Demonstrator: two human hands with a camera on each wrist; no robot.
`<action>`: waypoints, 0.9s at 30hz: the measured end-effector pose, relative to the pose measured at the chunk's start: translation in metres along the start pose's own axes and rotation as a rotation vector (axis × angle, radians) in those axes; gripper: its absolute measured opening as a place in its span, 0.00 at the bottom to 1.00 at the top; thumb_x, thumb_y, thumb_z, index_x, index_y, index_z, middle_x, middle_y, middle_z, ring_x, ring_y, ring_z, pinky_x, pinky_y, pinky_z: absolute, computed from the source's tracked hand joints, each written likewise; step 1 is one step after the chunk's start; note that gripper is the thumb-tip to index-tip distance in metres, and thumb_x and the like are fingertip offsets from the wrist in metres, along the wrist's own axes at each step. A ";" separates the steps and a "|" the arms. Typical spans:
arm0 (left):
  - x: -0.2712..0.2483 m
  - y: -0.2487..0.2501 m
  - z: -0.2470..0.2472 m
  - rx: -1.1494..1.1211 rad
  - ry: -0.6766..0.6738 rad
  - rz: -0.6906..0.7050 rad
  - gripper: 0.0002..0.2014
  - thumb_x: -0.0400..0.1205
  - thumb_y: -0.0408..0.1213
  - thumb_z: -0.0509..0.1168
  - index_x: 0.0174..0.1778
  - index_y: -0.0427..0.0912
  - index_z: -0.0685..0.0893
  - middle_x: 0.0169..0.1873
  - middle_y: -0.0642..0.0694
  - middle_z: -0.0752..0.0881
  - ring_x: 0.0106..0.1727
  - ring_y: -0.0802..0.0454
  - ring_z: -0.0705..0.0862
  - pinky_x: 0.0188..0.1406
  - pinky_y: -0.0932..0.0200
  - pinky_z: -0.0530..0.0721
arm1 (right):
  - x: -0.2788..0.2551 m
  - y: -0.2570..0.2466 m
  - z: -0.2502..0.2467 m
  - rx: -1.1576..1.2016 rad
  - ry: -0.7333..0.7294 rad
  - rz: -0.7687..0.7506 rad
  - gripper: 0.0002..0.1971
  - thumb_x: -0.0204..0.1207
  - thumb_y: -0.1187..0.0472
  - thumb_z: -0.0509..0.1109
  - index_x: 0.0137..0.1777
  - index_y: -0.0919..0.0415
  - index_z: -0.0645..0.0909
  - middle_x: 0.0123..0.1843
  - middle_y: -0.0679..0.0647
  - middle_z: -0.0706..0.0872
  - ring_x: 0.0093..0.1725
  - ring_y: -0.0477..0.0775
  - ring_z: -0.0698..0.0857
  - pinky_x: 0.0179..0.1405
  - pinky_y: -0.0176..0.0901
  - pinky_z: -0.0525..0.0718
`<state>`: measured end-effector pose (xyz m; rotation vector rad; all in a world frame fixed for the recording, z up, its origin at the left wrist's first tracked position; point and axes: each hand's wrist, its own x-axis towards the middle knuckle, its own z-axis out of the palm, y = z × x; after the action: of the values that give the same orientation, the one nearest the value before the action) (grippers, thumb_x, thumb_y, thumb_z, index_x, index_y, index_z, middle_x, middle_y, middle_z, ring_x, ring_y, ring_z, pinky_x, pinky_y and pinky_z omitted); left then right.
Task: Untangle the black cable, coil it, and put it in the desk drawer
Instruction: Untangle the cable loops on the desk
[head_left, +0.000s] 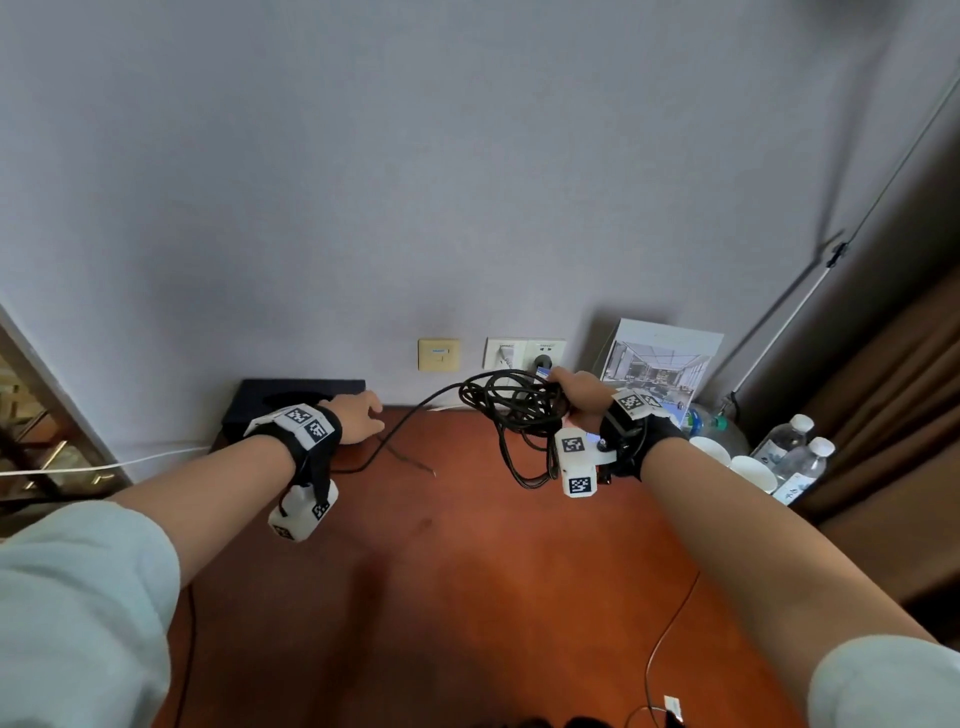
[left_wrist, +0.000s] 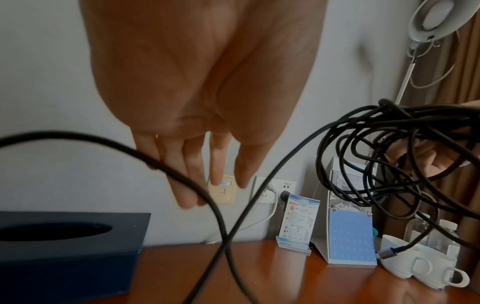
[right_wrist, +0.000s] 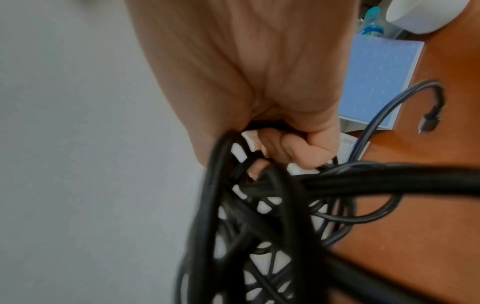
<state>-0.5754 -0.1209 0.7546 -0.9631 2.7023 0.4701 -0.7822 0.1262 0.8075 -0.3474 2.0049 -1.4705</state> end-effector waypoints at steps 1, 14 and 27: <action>-0.002 0.003 0.001 0.003 -0.035 0.021 0.15 0.85 0.50 0.59 0.64 0.49 0.76 0.62 0.46 0.81 0.66 0.44 0.79 0.60 0.56 0.74 | -0.002 -0.003 0.002 -0.013 -0.003 0.008 0.14 0.81 0.67 0.59 0.32 0.63 0.71 0.13 0.50 0.77 0.11 0.44 0.75 0.13 0.28 0.67; -0.038 0.063 -0.019 -0.770 -0.142 0.472 0.29 0.79 0.34 0.69 0.74 0.56 0.69 0.70 0.49 0.76 0.72 0.54 0.71 0.76 0.54 0.65 | -0.017 -0.024 0.017 -0.108 -0.349 0.209 0.18 0.86 0.61 0.52 0.35 0.65 0.73 0.16 0.51 0.79 0.13 0.45 0.76 0.13 0.31 0.74; -0.033 0.063 -0.011 -0.636 0.154 0.405 0.15 0.79 0.45 0.71 0.57 0.41 0.83 0.54 0.43 0.86 0.58 0.46 0.82 0.61 0.52 0.77 | -0.015 -0.028 0.016 -0.101 -0.074 -0.012 0.06 0.81 0.57 0.66 0.50 0.59 0.77 0.40 0.53 0.77 0.39 0.49 0.76 0.41 0.42 0.73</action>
<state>-0.5926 -0.0601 0.7889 -0.5725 2.9435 1.4517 -0.7646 0.1126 0.8349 -0.4504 2.0255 -1.3473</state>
